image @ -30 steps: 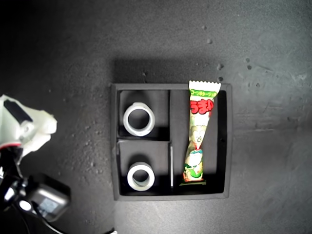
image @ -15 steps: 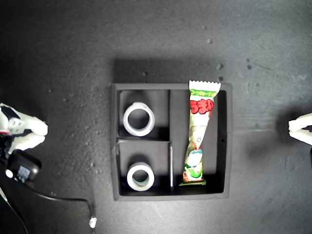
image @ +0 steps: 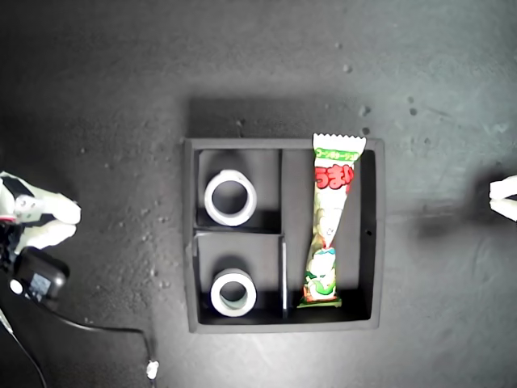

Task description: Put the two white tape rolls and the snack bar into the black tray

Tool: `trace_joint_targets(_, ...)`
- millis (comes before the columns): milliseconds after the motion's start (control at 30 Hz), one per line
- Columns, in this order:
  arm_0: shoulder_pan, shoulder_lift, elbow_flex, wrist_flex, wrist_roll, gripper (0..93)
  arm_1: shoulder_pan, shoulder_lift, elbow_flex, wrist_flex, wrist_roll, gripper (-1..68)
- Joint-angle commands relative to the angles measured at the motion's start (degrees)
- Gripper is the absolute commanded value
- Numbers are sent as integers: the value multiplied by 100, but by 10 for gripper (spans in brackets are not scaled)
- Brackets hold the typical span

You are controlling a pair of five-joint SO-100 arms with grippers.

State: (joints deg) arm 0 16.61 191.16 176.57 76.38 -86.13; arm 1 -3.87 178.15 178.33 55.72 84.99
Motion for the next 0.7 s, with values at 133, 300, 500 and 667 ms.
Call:
trace_joint_targets(133, -97, 272, 325, 290, 475, 2, -18, 26, 70, 914, 791, -1)
trace_joint_targets(300, -158, 272, 325, 360, 1011, 2, 35, 9, 70, 1380, 545, -1)
trace_joint_targets(500, -193, 272, 325, 343, 1257, 2, 202, 35, 70, 1600, -299, 0)
trace_joint_targets(667, -193, 272, 325, 334, 1239, 2, 220, 35, 70, 1556, -668, 0)
